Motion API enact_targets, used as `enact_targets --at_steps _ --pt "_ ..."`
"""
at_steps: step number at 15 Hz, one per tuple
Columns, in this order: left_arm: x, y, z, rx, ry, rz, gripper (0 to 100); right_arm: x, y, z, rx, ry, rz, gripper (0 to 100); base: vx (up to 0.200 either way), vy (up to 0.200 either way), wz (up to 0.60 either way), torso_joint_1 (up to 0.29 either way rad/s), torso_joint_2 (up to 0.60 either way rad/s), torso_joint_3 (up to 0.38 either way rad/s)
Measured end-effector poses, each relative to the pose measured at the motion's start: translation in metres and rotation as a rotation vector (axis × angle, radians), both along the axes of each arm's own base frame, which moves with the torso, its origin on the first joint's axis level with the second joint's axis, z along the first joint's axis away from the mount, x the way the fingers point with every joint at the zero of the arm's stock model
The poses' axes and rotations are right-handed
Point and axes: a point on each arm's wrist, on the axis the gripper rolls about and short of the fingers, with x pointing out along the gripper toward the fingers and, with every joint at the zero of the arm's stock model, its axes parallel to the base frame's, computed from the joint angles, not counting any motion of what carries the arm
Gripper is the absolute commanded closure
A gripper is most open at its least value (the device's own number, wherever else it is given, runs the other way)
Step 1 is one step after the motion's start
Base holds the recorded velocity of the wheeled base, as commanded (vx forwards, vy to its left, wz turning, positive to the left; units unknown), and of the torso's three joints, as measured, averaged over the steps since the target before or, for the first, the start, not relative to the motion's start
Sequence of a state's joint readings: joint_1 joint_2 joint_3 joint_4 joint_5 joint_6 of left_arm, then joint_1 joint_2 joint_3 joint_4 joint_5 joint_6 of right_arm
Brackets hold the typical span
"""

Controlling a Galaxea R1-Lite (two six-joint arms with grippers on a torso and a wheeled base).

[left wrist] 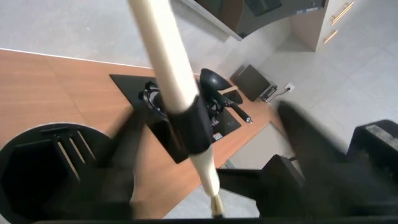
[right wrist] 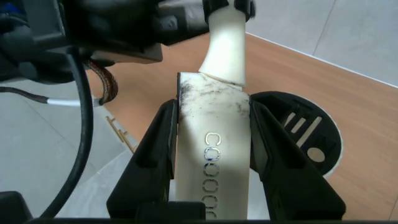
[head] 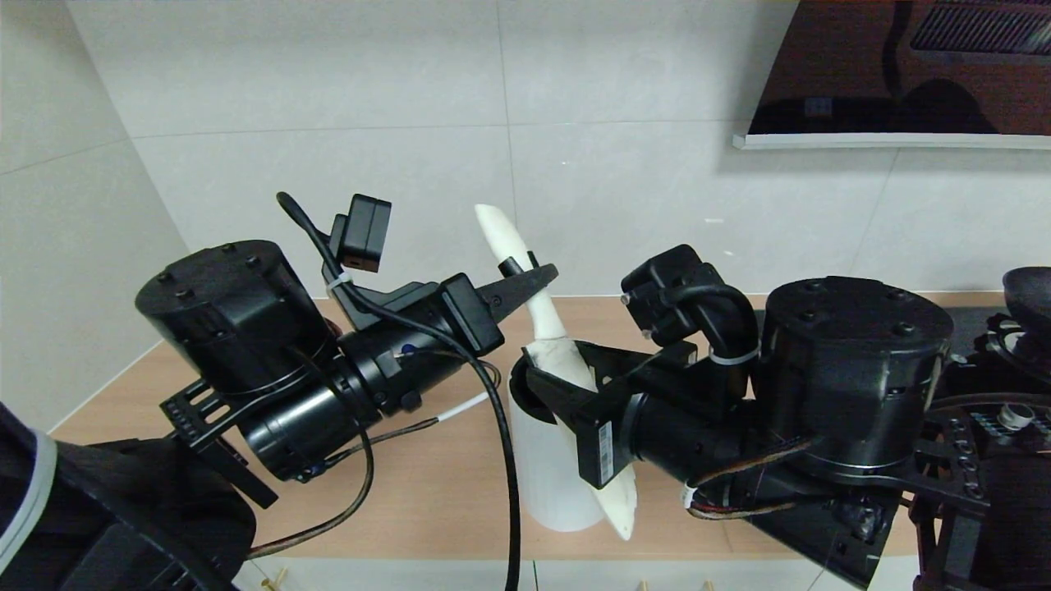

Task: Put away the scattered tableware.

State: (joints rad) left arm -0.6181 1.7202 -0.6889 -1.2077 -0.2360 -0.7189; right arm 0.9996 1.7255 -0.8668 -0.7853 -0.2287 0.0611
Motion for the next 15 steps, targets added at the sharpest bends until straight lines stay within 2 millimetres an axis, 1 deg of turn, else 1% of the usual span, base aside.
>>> enact_targets --at_steps 8,9,11,15 --pt "0.000 0.000 0.000 -0.001 -0.002 -0.002 100 0.001 0.000 0.003 0.022 -0.013 -0.006 100 0.000 0.000 0.00 0.000 0.00 0.000" --pt "0.000 0.000 0.001 -0.002 -0.003 -0.003 100 0.001 0.000 0.003 0.025 -0.015 -0.008 0 0.000 0.000 0.00 0.000 0.00 0.000" --pt "-0.001 0.000 0.002 -0.001 -0.004 -0.005 100 0.002 -0.001 0.005 0.033 -0.020 -0.012 0 0.000 0.000 0.00 0.000 0.00 0.000" --pt "-0.006 0.005 0.013 -0.014 -0.029 -0.002 100 0.002 -0.003 0.006 0.033 -0.020 -0.015 0 0.000 0.000 0.00 0.000 0.00 0.000"
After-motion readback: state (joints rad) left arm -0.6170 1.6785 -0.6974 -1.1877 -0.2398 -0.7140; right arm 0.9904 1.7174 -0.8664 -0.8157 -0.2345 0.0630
